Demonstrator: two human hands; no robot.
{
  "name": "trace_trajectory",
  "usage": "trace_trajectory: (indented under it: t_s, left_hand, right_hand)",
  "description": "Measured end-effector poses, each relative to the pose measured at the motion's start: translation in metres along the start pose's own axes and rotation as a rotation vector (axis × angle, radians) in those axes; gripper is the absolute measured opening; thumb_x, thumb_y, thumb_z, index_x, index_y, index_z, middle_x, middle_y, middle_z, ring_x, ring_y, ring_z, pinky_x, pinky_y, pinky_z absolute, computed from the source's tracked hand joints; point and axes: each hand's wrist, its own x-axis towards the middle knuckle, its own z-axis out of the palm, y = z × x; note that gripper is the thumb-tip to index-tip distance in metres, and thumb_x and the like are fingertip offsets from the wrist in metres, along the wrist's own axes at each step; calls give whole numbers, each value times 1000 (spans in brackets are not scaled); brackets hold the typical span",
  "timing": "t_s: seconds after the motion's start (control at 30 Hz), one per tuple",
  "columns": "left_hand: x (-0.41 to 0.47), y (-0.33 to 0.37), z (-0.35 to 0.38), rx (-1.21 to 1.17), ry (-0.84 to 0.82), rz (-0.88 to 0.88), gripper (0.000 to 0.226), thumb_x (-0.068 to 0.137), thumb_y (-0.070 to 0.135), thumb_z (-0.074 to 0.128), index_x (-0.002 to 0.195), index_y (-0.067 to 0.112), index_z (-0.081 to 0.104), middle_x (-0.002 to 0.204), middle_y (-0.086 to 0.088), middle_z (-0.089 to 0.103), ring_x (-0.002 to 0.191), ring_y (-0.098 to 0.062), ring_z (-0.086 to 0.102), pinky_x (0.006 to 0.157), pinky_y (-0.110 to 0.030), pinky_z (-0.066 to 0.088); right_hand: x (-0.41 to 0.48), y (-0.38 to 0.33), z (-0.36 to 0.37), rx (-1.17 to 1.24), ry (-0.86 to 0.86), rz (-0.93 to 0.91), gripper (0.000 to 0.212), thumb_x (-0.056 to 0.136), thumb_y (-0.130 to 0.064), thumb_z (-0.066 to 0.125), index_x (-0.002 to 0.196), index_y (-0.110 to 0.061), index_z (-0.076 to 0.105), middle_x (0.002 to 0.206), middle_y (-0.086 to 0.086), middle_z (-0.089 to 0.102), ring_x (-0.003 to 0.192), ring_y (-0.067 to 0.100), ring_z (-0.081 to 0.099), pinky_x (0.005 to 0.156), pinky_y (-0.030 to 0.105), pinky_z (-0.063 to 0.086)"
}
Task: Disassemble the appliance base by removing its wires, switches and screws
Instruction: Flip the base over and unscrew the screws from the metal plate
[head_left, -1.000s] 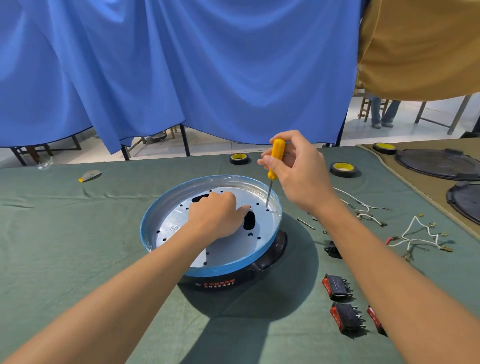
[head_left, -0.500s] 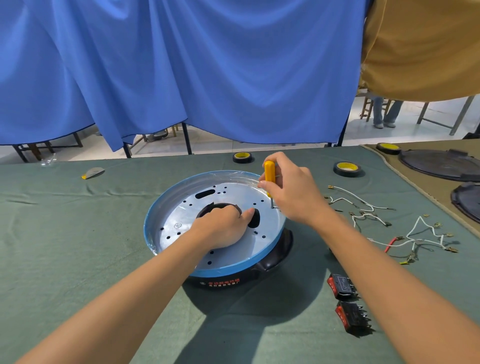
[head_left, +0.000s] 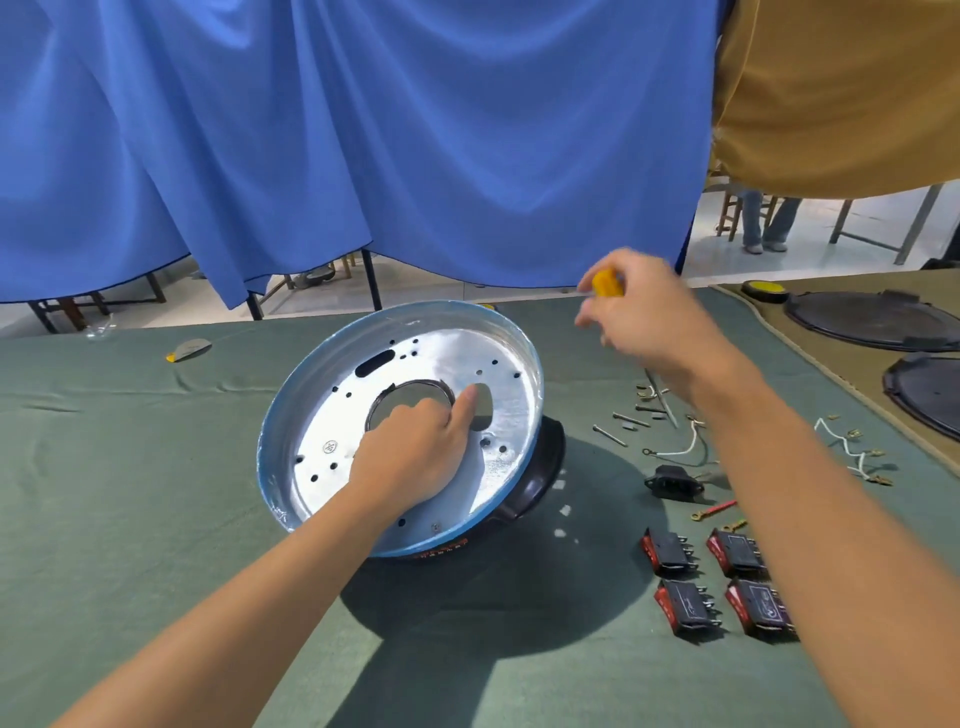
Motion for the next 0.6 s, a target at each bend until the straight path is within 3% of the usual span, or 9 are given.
trace_trajectory:
  t_s: [0.07, 0.17, 0.23, 0.3, 0.37, 0.5, 0.6]
  left_hand:
    - [-1, -1, -1, -1, 22, -12, 74, 95, 65, 15, 71, 10, 59, 71, -9, 59, 74, -28, 61, 80, -43, 49]
    - [0, 0, -1, 18, 6, -17, 75, 95, 65, 16, 74, 9, 60, 69, -6, 59, 71, -24, 60, 74, -39, 46]
    - [3, 0, 0, 13, -29, -22, 74, 95, 65, 17, 75, 8, 59, 68, -6, 59, 70, -22, 60, 70, -37, 43]
    - [5, -2, 1, -14, -57, -19, 72, 95, 65, 19, 71, 8, 55, 66, -7, 57, 68, -23, 60, 68, -36, 42]
    - [6, -3, 1, -53, -67, -24, 71, 95, 65, 20, 69, 8, 54, 64, -7, 57, 66, -23, 60, 65, -34, 40]
    - [15, -4, -6, -160, -80, -96, 64, 97, 61, 24, 81, 12, 61, 77, -7, 63, 73, -19, 61, 63, -30, 38]
    - [23, -8, -15, -254, -101, -177, 58, 98, 59, 28, 79, 16, 62, 79, -5, 64, 74, -17, 61, 59, -26, 36]
  right_hand:
    - [-4, 9, 3, -223, -315, 80, 11, 90, -11, 60, 90, -21, 66, 78, -1, 73, 65, 10, 58, 53, 25, 42]
    - [-12, 19, 22, -512, -548, 49, 18, 90, -14, 62, 103, -20, 71, 90, 0, 74, 82, 13, 62, 59, 24, 42]
    - [-16, 24, 36, -574, -586, 67, 29, 90, -9, 57, 117, -14, 67, 107, 9, 69, 94, 25, 61, 70, 29, 45]
    - [-17, 27, 44, -577, -604, 89, 35, 91, -3, 50, 123, -9, 62, 111, 12, 66, 94, 29, 62, 72, 35, 50]
    - [-16, 30, 45, -493, -615, 111, 36, 90, 0, 47, 120, -9, 63, 99, 10, 68, 82, 24, 62, 63, 32, 52]
    - [-16, 27, 48, -246, -593, 156, 38, 86, 9, 40, 111, -5, 66, 68, 3, 61, 54, 16, 45, 37, 19, 32]
    - [-14, 20, 55, -178, -610, 170, 36, 89, 5, 38, 108, -6, 65, 74, 7, 65, 54, 17, 44, 36, 18, 31]
